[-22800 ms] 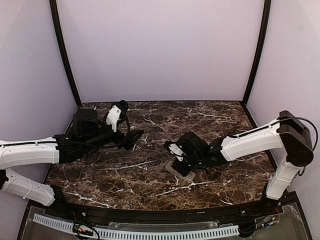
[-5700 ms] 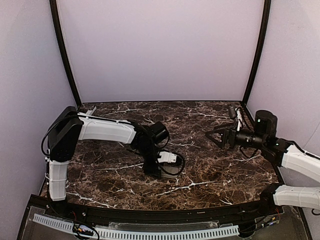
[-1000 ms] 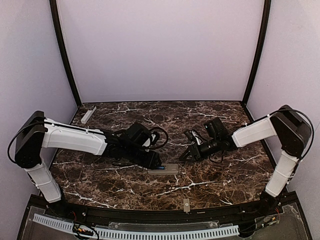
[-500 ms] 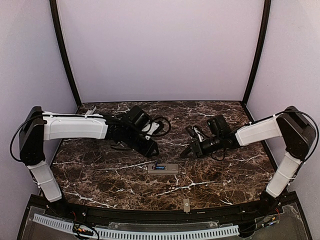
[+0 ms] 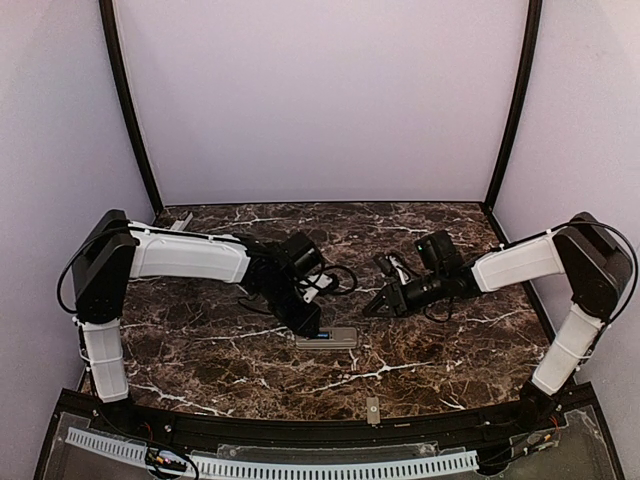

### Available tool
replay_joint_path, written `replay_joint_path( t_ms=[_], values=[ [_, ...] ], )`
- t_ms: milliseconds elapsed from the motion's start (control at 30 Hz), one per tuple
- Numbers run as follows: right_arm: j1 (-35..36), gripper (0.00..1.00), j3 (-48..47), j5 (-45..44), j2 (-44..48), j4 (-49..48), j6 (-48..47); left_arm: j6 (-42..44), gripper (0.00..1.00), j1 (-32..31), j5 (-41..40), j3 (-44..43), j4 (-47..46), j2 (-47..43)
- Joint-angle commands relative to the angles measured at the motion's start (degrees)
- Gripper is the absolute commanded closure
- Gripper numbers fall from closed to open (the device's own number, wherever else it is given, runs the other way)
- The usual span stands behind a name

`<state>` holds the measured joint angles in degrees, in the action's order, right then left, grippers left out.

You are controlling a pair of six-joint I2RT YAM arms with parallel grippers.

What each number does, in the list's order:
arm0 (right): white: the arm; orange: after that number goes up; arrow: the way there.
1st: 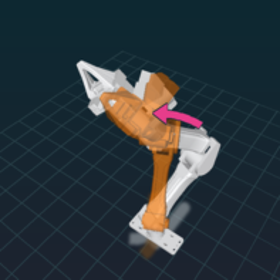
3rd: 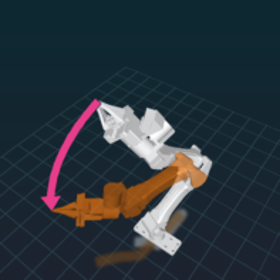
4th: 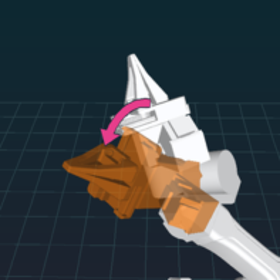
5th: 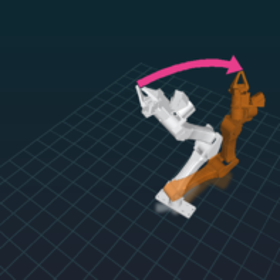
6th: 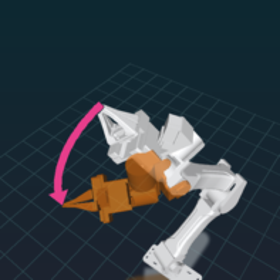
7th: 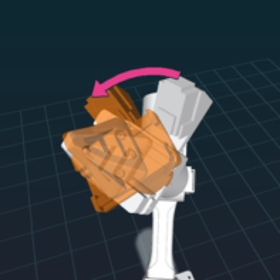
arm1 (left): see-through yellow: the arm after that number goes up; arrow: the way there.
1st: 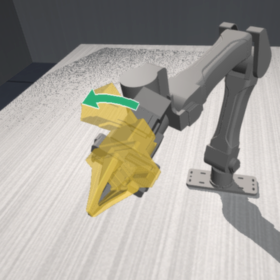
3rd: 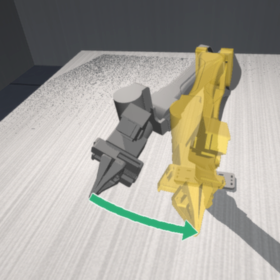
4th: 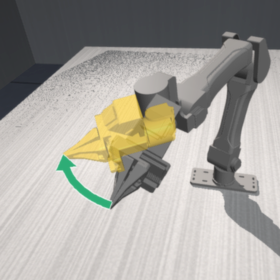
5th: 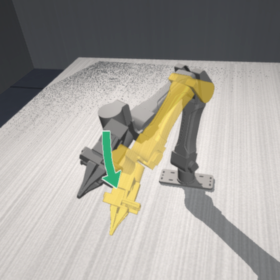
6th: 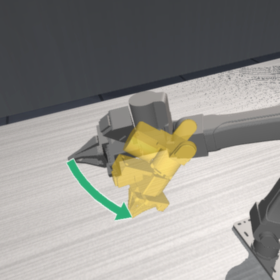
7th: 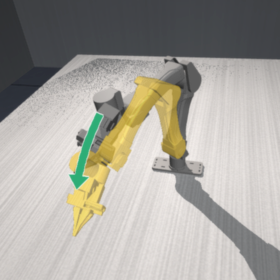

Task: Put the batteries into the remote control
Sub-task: Pick up the battery from the battery compartment.

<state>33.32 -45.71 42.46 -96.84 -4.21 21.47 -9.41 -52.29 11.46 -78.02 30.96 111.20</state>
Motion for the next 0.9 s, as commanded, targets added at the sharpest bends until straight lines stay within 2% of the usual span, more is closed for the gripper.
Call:
replay_joint_path(
  t_ms=[0, 400, 567, 700, 867],
  values=[
    [-0.48, 0.6, 0.8, 0.52, 1.17, -0.19, -0.91, 1.16, 0.78, -0.5, -0.56, -2.36, 3.72, 0.9],
    [-0.82, 0.61, 0.98, 0.78, 1.29, -0.03, -1.08, 2.25, 0.99, -0.98, -1.95, -3.56, 4.53, 0.87],
    [-0.91, 0.61, 1.06, 0.87, 1.62, 0.06, -1.17, 4.72, 1.0, -1.05, 2.2, 4.12, -7.1, -4.73],
    [-0.89, 0.61, 1.15, 1.28, 1.95, 0.01, -1.37, 7.53, 1.0, -1.04, 4.22, 7.67, -12.71, -6.46],
    [-0.93, 0.61, 1.0, 1.64, 1.92, 0.23, -1.61, 13.94, 0.99, -0.89, 5.55, 12.65, -21.54, -8.38]
  ],
)
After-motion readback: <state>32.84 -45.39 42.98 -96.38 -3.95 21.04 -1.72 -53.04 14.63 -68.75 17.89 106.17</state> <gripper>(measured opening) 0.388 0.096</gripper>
